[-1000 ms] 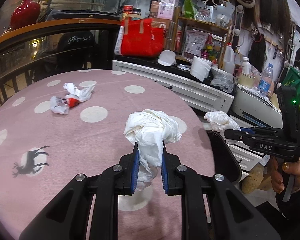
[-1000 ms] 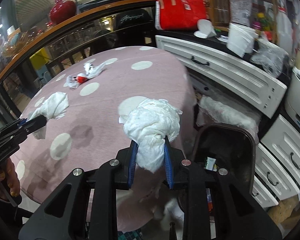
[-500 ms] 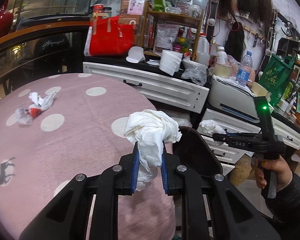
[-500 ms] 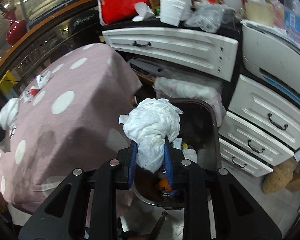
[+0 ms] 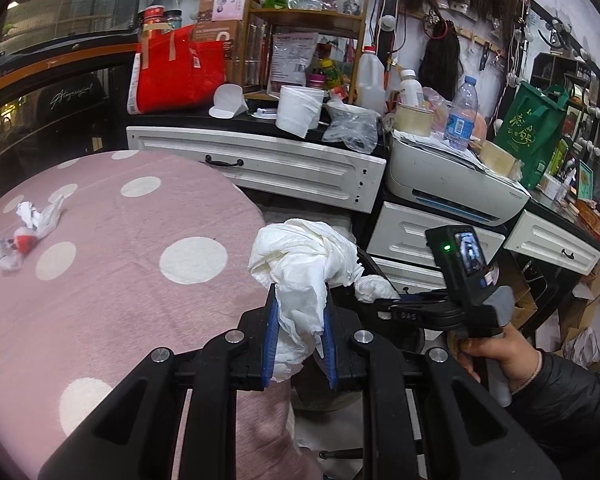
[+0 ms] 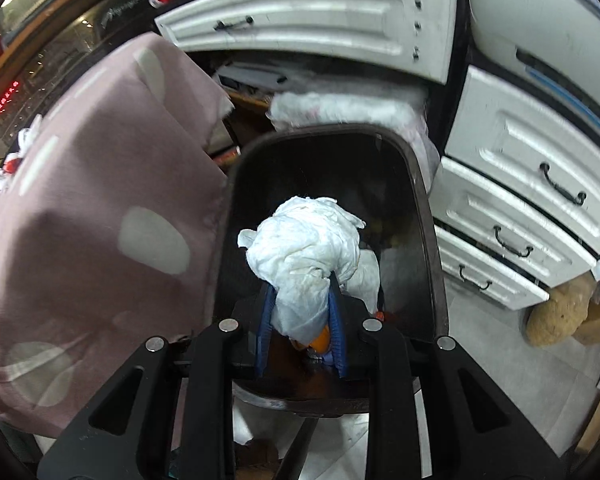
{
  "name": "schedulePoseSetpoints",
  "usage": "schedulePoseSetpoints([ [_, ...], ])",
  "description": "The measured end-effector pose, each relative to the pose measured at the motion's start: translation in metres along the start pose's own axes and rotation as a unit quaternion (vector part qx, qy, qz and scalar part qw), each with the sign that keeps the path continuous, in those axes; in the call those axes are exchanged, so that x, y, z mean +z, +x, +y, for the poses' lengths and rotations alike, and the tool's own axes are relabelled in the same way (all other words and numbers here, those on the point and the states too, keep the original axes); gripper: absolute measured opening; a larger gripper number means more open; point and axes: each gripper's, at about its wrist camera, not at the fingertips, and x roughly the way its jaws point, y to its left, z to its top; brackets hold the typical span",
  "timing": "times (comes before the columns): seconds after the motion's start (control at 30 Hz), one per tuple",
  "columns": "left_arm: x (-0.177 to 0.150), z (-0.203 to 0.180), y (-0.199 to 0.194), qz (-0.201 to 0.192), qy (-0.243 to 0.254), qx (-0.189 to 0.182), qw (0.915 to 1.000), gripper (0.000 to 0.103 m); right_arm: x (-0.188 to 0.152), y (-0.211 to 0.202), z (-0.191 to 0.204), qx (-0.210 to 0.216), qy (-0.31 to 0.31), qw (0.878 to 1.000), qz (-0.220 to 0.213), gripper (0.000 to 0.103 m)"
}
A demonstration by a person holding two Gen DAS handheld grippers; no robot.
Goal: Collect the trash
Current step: 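Carry the white tissue over the black bin with the left tool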
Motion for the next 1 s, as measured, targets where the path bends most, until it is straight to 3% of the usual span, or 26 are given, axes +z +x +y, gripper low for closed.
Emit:
schedulePoseSetpoints([
  [0.1, 0.001, -0.005, 0.005, 0.005, 0.003, -0.007, 1.0, 0.019, -0.004, 0.013, -0.004, -0.006, 0.006, 1.0, 0.015, 0.026],
  [0.17, 0.001, -0.008, 0.009, 0.008, 0.006, -0.011, 0.9999, 0.019, -0.006, 0.022, -0.007, -0.011, 0.012, 1.0, 0.024, 0.032],
  [0.3, 0.001, -0.014, 0.015, 0.013, 0.012, -0.016, 0.9997, 0.019, -0.011, 0.029, -0.012, -0.013, 0.024, 0.999, 0.031, 0.064],
  [0.63, 0.0, -0.025, 0.035, 0.031, 0.021, -0.031, 0.9988, 0.019, -0.001, -0.016, -0.02, -0.036, 0.031, 0.998, -0.03, 0.077],
  [1.0, -0.004, -0.039, 0.073, 0.065, 0.034, -0.044, 0.9963, 0.019, 0.012, -0.08, -0.045, -0.058, 0.066, 0.99, -0.107, 0.078],
])
